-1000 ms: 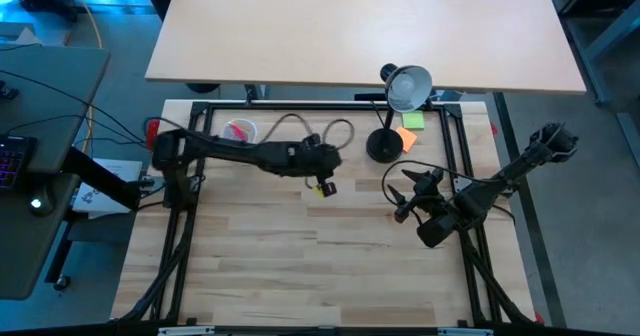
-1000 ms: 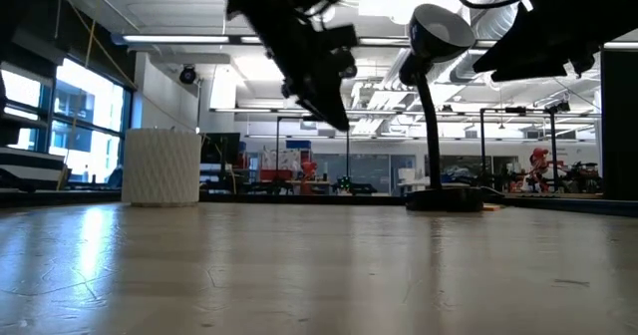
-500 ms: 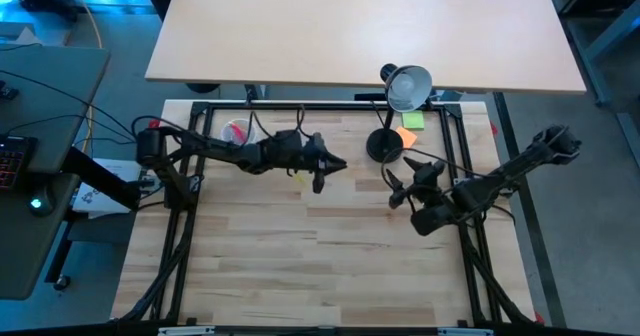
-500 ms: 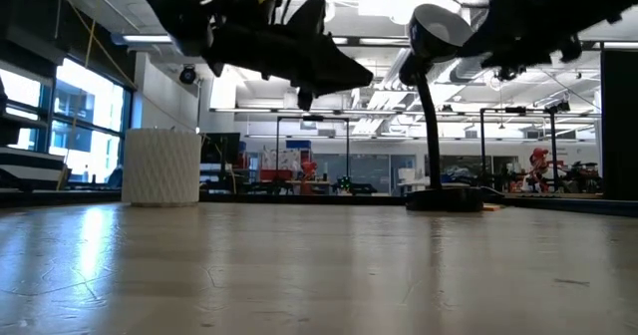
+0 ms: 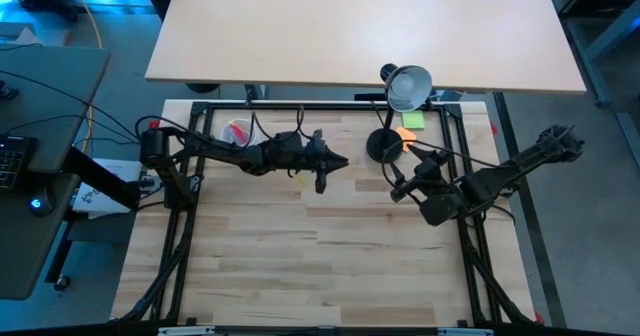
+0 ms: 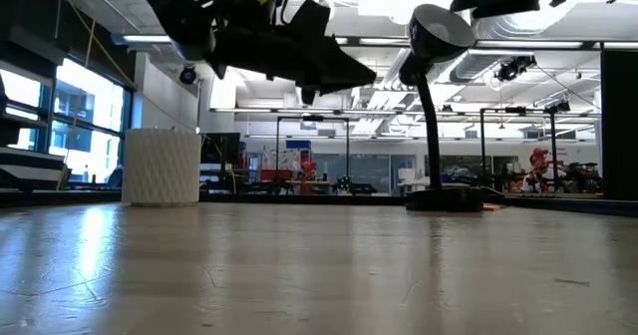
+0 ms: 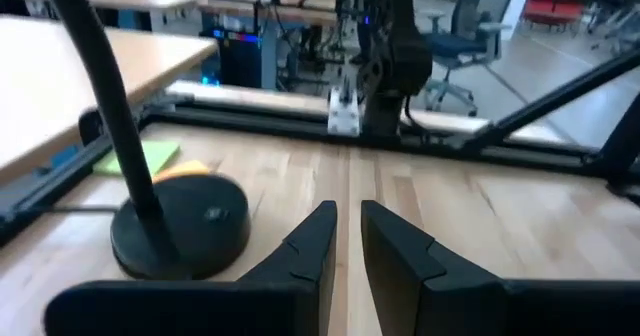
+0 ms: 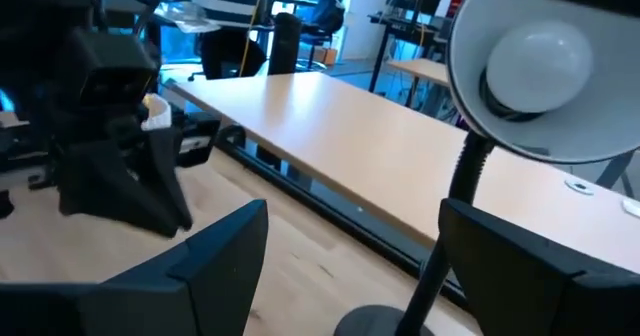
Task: Screw lightbulb
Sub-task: Insert the light bulb into the desk lamp
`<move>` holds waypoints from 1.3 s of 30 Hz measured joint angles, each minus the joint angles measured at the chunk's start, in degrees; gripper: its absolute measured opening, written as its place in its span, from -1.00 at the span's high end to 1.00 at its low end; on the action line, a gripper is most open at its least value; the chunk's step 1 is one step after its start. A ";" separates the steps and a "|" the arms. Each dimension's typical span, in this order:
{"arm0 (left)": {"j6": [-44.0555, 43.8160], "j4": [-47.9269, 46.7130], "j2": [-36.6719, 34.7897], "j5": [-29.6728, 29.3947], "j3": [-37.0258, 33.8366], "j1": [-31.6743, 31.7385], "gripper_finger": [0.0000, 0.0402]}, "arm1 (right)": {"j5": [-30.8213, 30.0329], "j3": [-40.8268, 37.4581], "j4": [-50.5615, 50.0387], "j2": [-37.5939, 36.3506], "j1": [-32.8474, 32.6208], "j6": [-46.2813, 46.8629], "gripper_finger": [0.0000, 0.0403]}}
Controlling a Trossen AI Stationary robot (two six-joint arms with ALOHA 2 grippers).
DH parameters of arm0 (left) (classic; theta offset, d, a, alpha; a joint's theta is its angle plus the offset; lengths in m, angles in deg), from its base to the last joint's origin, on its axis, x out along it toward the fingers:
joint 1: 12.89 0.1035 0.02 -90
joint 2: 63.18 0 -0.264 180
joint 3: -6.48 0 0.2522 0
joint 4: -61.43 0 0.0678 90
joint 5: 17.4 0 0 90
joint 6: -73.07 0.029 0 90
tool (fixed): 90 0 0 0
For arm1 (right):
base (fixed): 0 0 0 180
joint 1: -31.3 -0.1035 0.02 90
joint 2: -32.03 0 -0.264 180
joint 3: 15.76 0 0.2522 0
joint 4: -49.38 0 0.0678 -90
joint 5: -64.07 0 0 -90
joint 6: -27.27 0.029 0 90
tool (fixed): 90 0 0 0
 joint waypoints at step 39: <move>-0.44 7.65 1.58 -10.58 2.23 1.77 0.06 | 11.41 8.75 -5.47 -7.72 0.38 -6.39 -0.45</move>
